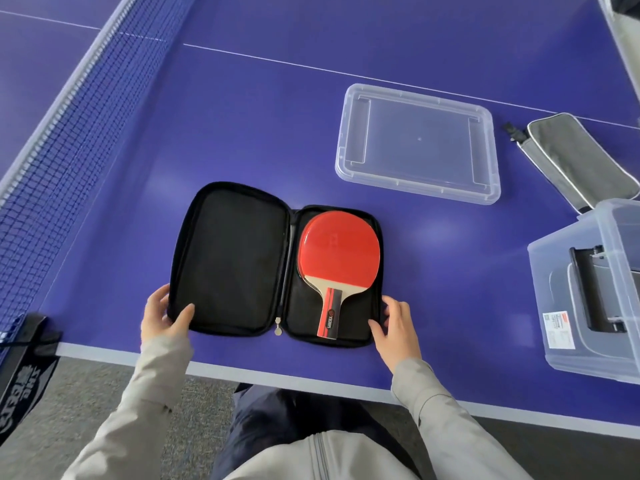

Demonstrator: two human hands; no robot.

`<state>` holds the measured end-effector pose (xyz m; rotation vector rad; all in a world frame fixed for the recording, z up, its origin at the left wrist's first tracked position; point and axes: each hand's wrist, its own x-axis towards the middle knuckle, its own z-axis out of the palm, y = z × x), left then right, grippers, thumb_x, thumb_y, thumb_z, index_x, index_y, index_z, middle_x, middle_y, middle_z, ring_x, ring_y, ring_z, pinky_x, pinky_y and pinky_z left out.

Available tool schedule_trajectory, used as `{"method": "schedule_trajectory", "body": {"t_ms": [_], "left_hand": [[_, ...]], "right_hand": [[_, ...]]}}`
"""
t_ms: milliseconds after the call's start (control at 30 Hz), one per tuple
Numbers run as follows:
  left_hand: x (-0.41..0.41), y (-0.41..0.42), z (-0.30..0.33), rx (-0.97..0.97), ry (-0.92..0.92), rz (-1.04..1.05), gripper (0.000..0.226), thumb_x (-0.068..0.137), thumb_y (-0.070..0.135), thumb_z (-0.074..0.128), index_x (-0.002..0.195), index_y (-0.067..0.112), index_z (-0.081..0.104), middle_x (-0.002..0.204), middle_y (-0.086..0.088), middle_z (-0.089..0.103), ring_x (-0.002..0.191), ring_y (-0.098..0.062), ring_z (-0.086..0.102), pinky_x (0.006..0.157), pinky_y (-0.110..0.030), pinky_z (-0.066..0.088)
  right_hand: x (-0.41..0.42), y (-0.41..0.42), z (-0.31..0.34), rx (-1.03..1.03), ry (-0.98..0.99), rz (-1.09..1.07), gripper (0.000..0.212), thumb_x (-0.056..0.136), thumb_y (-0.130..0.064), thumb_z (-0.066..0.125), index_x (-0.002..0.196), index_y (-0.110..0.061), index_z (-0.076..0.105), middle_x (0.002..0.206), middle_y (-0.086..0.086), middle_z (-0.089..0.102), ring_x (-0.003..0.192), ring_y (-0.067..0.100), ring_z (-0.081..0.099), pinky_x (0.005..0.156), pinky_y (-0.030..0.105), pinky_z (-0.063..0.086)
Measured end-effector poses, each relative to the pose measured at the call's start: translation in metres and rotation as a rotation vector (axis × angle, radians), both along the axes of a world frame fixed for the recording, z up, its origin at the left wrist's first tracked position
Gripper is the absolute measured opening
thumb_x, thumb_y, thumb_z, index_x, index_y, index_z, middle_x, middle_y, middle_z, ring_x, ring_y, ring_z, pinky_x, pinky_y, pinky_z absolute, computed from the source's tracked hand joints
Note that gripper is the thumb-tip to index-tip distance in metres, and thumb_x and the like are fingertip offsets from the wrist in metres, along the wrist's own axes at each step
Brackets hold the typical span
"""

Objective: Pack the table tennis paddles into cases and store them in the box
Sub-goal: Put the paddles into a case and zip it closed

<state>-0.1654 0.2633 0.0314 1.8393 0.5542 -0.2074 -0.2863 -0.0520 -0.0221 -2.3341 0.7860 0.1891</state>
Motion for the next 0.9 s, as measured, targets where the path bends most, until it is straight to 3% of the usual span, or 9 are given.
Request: {"method": "schedule_trajectory", "body": {"t_ms": [100,167,333,433,533,633,767,833,900], "left_hand": [[-0.021,-0.017,0.041,-0.181,-0.126,-0.080,0.052,0.088,-0.015,0.047,0.115,0.029,0.050,0.095,-0.004,0.064,0.077,-0.002,0.062,0.084,-0.029,0.049],[-0.037,-0.036,0.062,-0.227,-0.216,-0.214,0.055,0.083,-0.014,0.055,0.121,0.025,0.050,0.101,0.000,0.066,0.089,-0.002,0.065,0.082,-0.019,0.051],[-0.064,-0.096,0.065,0.008,-0.436,-0.603,0.055,0.075,0.012,0.057,0.122,0.039,0.049,0.117,0.020,0.059,0.104,-0.004,0.059,0.084,-0.016,0.049],[-0.076,-0.133,0.047,0.192,-0.546,-0.808,0.053,0.072,0.026,0.053,0.124,0.034,0.049,0.123,0.016,0.058,0.103,-0.009,0.055,0.088,-0.021,0.045],[-0.084,-0.162,0.023,0.364,-0.574,-0.956,0.053,0.066,0.030,0.054,0.119,0.031,0.052,0.120,0.009,0.062,0.094,-0.018,0.057,0.071,-0.033,0.052],[-0.085,-0.176,0.003,0.494,-0.586,-1.044,0.061,0.057,0.033,0.072,0.115,0.031,0.053,0.114,0.008,0.064,0.090,-0.016,0.053,0.064,-0.031,0.050],[-0.079,-0.177,-0.012,0.517,-0.615,-1.061,0.050,0.065,0.047,0.068,0.112,0.030,0.060,0.113,0.011,0.064,0.095,-0.013,0.057,0.072,-0.033,0.047],[-0.066,-0.169,-0.012,0.529,-0.570,-0.884,0.047,0.074,0.049,0.059,0.116,0.028,0.060,0.121,0.008,0.060,0.106,-0.013,0.048,0.081,-0.036,0.042],[-0.042,-0.157,-0.010,0.500,-0.346,-0.650,0.049,0.080,0.043,0.064,0.125,0.024,0.055,0.133,0.004,0.051,0.120,-0.018,0.041,0.093,-0.040,0.035]], "right_hand": [[0.000,0.000,-0.001,-0.005,0.008,-0.008,0.046,0.090,-0.021,0.060,0.132,-0.014,0.042,0.117,0.003,0.043,0.097,0.019,0.054,0.073,0.028,0.050],[0.000,0.000,0.000,0.012,0.004,-0.013,0.046,0.090,-0.020,0.060,0.132,-0.014,0.042,0.117,0.002,0.043,0.096,0.019,0.054,0.075,0.027,0.050],[0.006,-0.001,0.019,0.115,-0.153,-0.211,0.038,0.091,-0.020,0.059,0.127,-0.016,0.050,0.115,-0.002,0.045,0.094,0.014,0.053,0.078,0.022,0.047],[0.019,-0.001,0.041,0.349,-0.351,-0.431,0.015,0.094,-0.024,0.054,0.108,-0.026,0.058,0.112,-0.004,0.052,0.102,0.014,0.056,0.084,0.013,0.046],[0.033,-0.002,0.057,0.567,-0.397,-0.502,0.021,0.093,-0.042,0.052,0.099,-0.026,0.063,0.111,-0.002,0.062,0.106,0.012,0.058,0.094,0.031,0.045],[0.045,0.001,0.060,0.556,-0.367,-0.499,0.026,0.089,-0.035,0.061,0.101,-0.013,0.060,0.098,-0.001,0.062,0.091,0.012,0.057,0.083,0.025,0.044],[0.047,0.001,0.041,0.425,-0.246,-0.507,0.033,0.082,-0.015,0.069,0.109,-0.011,0.051,0.108,0.010,0.059,0.095,0.022,0.057,0.081,0.027,0.041],[0.046,-0.001,0.034,0.408,-0.200,-0.522,0.035,0.083,-0.012,0.067,0.114,-0.007,0.050,0.114,0.013,0.057,0.095,0.021,0.055,0.080,0.025,0.038],[0.045,-0.002,0.031,0.415,-0.162,-0.528,0.038,0.086,-0.014,0.064,0.120,-0.006,0.049,0.119,0.011,0.055,0.097,0.019,0.053,0.081,0.024,0.037]]}}
